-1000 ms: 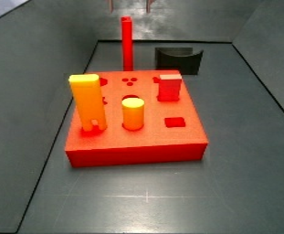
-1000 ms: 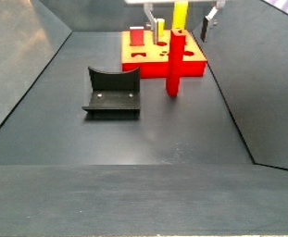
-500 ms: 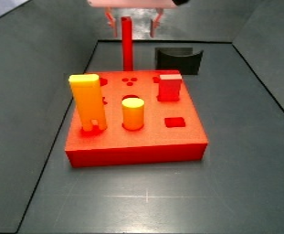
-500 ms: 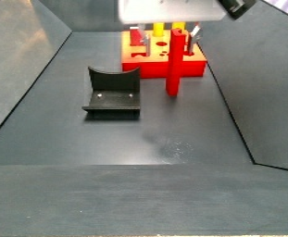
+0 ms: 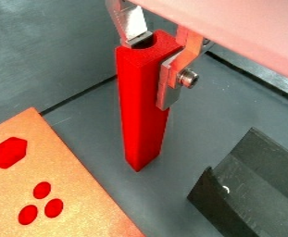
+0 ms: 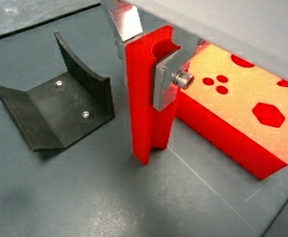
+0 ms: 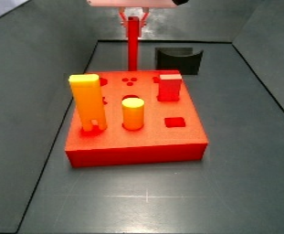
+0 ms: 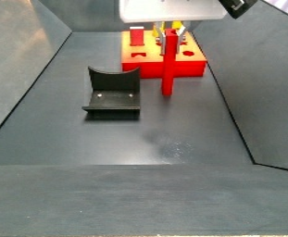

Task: Pick up the arch object. Move up. Move to above the board. Insert the arch object.
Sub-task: Pick up the arch object, then move up, then move to above the board.

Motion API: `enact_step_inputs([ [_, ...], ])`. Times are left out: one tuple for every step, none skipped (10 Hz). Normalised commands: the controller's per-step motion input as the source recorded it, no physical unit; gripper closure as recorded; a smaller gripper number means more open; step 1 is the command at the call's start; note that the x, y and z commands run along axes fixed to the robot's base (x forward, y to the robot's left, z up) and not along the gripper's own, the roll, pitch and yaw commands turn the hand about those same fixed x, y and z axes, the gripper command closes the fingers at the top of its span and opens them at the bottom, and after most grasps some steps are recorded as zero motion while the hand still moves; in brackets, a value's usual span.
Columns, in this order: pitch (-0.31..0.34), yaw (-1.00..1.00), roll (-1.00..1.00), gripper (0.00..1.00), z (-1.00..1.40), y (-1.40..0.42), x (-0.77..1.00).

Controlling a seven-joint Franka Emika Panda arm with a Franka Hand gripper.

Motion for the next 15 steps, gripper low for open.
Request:
enact_step_inputs([
  [0.000,0.00,0.00,1.00,0.00,0.00,0.00],
  [0.000,0.00,0.00,1.00,0.00,0.00,0.00],
  [0.000,0.00,0.00,1.00,0.00,0.00,0.00],
  [0.000,0.00,0.00,1.00,0.00,0.00,0.00],
  [0.000,0.00,0.00,1.00,0.00,0.00,0.00],
  [0.000,0.00,0.00,1.00,0.00,0.00,0.00],
  [0.000,0.00,0.00,1.00,0.00,0.00,0.00],
  [0.000,0.00,0.00,1.00,0.83,0.00,0.00],
  [0.001,-0.02,0.00,1.00,0.82,-0.04,0.01],
  [0.022,-0.02,0.00,1.00,0.73,-0.03,0.00],
  [0.040,-0.02,0.00,1.00,0.53,-0.02,0.00],
  [0.052,-0.01,0.00,1.00,0.36,-0.01,0.00],
  [0.065,-0.01,0.00,1.00,0.18,-0.01,0.01],
  [-0.104,-0.52,-0.13,1.00,1.00,-0.12,-0.14],
  [-0.090,-0.51,-0.13,1.00,1.00,-0.12,-0.15],
])
